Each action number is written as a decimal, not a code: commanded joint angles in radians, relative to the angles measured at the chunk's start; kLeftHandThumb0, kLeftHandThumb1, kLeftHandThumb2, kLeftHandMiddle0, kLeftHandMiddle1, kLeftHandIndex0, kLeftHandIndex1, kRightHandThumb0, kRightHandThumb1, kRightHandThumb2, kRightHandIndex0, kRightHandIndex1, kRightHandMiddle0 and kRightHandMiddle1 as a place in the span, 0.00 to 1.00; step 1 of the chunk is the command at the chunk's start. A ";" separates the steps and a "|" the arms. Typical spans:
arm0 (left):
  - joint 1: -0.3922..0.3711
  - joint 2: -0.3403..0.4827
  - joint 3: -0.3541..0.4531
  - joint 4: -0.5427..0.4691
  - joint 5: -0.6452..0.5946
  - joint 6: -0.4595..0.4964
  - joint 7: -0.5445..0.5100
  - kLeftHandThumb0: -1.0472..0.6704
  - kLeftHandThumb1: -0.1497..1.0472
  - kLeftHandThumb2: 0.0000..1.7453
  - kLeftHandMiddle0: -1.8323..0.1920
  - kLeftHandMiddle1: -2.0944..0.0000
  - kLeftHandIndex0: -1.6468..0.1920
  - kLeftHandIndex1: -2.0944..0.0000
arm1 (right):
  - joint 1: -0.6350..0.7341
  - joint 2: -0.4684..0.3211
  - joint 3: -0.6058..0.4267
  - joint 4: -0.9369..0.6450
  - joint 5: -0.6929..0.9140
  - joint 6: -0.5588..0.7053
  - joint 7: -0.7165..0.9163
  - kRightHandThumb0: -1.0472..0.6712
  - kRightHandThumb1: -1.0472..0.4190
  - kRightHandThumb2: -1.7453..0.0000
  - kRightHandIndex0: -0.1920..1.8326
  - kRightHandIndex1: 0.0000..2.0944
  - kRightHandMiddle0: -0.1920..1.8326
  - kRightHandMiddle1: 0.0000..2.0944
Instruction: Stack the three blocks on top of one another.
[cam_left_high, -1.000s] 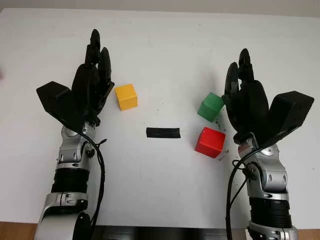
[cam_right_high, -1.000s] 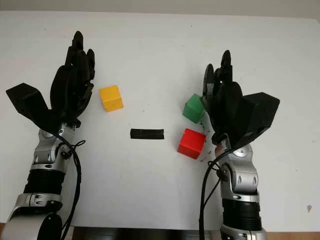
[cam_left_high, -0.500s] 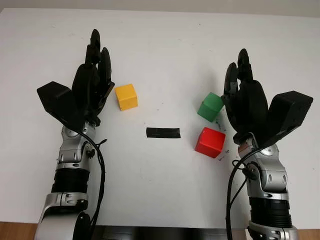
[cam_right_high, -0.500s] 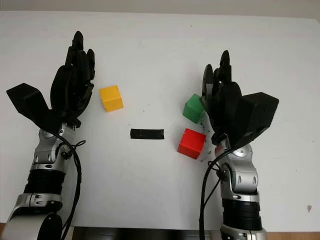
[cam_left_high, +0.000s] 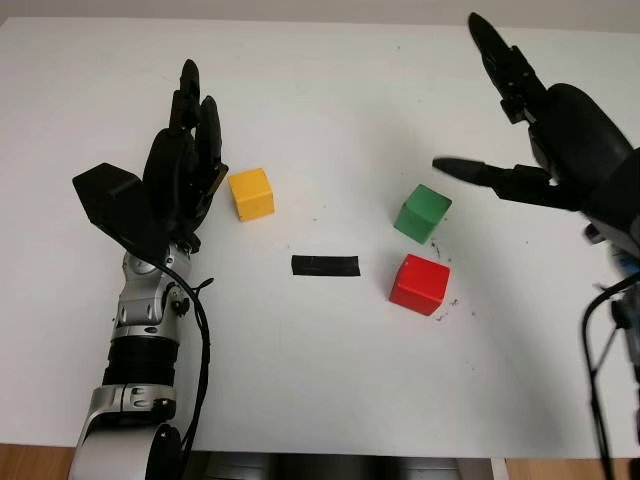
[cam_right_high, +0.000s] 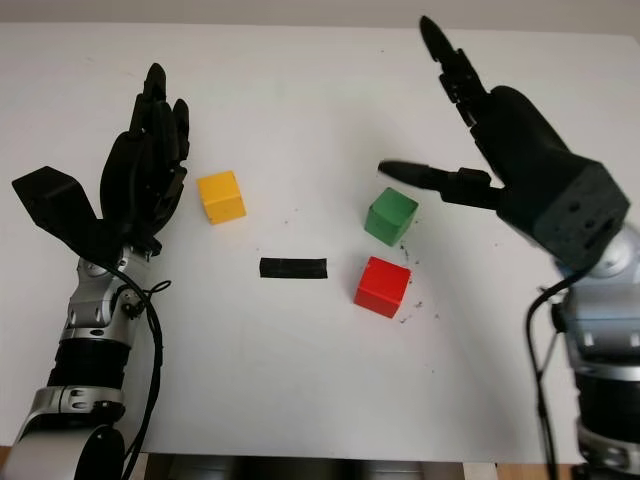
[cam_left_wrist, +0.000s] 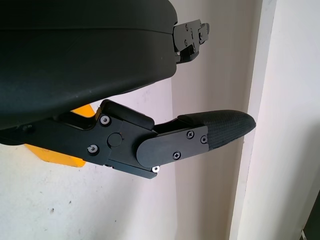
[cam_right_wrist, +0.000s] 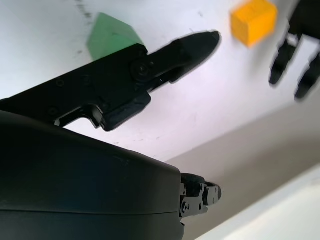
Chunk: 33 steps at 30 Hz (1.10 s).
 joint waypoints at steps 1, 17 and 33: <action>0.006 0.004 -0.004 -0.013 0.002 -0.006 -0.003 0.14 1.00 0.36 0.99 0.98 0.99 0.98 | -0.015 -0.061 0.018 -0.049 -0.020 -0.029 0.048 0.29 0.23 0.98 0.15 0.07 0.20 0.09; -0.014 0.009 -0.008 0.010 -0.006 0.003 -0.031 0.18 1.00 0.37 1.00 0.98 1.00 0.99 | -0.053 -0.300 0.112 -0.032 -0.290 -0.463 0.195 0.34 0.21 0.97 0.23 0.05 0.32 0.06; 0.003 0.014 -0.009 -0.015 -0.003 0.023 -0.039 0.18 1.00 0.38 1.00 1.00 1.00 1.00 | -0.018 -0.276 0.176 0.029 -0.313 -0.629 0.207 0.31 0.19 0.97 0.21 0.03 0.32 0.04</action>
